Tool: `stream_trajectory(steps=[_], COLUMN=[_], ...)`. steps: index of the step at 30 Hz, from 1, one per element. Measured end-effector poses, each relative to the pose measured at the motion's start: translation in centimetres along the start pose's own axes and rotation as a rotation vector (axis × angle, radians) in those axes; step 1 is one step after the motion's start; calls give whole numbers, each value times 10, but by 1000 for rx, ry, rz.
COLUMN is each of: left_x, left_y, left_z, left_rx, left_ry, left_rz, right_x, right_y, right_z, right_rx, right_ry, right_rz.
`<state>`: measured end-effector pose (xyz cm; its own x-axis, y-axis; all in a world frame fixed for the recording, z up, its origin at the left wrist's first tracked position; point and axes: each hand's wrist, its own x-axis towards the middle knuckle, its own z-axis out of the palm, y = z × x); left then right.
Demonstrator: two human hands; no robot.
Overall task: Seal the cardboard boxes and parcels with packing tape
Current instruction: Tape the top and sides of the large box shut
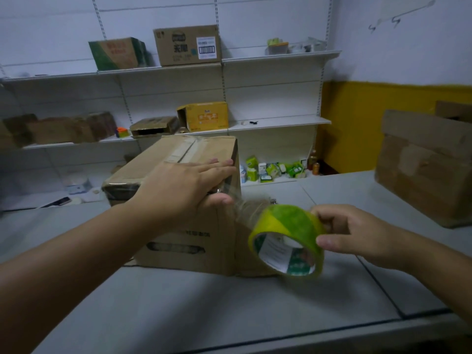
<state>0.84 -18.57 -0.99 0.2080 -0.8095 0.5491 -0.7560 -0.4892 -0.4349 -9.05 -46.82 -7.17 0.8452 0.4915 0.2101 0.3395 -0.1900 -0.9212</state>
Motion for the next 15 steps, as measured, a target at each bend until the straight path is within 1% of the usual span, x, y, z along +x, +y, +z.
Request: stream_trajectory(steps=[1, 3, 4, 5, 6, 8, 9, 11, 13, 15], left_x=[1, 2, 2, 2, 1, 1, 2, 4, 5, 5], left_y=[1, 3, 3, 3, 4, 5, 6, 8, 7, 6], left_z=[0, -1, -2, -2, -3, -2, -2, -2, -2, -2], left_rx=[1, 7, 13, 17, 20, 32, 36, 26, 28, 20], left_ry=[10, 9, 7, 1, -7, -17, -15, -18, -19, -14], left_rz=[4, -1, -5, -9, -14, -23, -34, -53, -41, -29], right_x=[-3, -5, -5, -6, -8, -12, -12, -9, -7, -8], right_y=[-1, -2, -2, -1, 0, 1, 1, 1, 3, 14], right_z=[-1, -1, -1, 0, 1, 2, 3, 11, 24, 33], right_rx=[-88, -436, -620, -774, -895, -982, -1014, -1119, -1199, -1226], right_ry=[61, 173, 209, 221, 224, 220, 208, 190, 166, 100], right_rz=[-54, -109, -101, -53, 38, 282, 364, 405, 371, 356])
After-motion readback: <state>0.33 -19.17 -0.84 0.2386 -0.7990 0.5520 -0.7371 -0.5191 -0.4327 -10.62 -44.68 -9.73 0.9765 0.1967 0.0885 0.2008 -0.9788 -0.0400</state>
